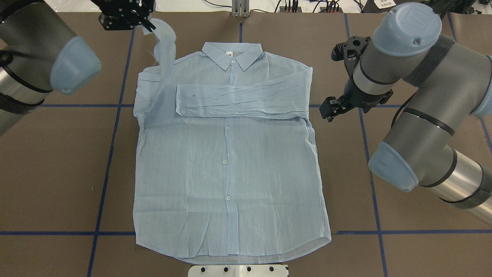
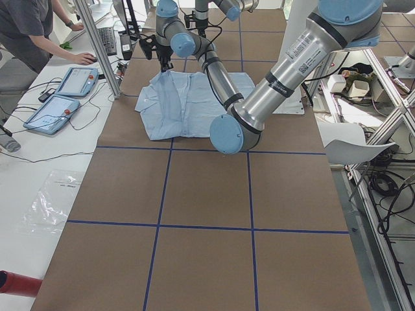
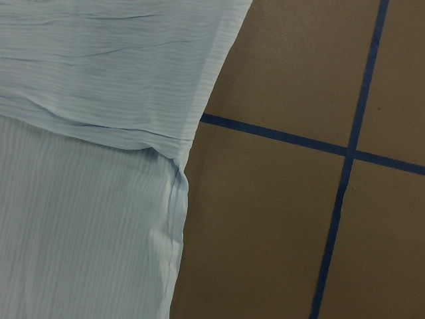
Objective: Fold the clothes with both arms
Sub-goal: 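Fold the sleeve with the left gripper across the chest while the right gripper withdraws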
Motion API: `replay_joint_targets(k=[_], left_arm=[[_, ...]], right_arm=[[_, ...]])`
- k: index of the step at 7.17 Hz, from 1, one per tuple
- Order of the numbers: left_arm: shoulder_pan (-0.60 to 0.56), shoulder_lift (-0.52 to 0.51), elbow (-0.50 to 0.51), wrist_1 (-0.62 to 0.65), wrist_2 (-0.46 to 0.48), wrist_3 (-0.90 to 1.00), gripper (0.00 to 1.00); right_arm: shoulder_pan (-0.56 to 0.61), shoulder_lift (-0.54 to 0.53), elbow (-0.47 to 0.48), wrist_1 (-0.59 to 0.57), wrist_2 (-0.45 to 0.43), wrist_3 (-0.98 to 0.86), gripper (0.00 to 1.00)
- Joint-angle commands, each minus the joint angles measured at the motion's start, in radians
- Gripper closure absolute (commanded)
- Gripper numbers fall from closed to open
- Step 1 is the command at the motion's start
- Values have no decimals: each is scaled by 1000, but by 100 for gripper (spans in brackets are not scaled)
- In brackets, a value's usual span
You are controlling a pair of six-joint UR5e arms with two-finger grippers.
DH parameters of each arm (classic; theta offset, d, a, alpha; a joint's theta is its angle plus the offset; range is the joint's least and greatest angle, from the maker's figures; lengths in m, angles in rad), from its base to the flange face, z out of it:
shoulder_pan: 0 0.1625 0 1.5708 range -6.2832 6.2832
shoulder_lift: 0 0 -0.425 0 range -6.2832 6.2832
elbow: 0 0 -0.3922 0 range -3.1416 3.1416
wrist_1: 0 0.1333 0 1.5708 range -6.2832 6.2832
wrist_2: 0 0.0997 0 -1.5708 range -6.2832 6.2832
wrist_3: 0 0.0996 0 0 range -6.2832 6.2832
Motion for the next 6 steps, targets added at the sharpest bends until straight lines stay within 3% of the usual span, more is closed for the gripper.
replay_joint_targets(k=[1,2,4,6], left_arm=[[97,-26,110,-201,40,-167,100],[135,-57,218,-331,92,-236,100],[225,-107,319,-372,179,-299,100],[362,-213,517,-523,282,-418,100]], right_arm=[[0,-3,-1,0,0,0,0],[0,-3,-2,0,-1,0,0],[0,-5,-1,0,-1,1,0],[2,-12,4,9,6,7,0]])
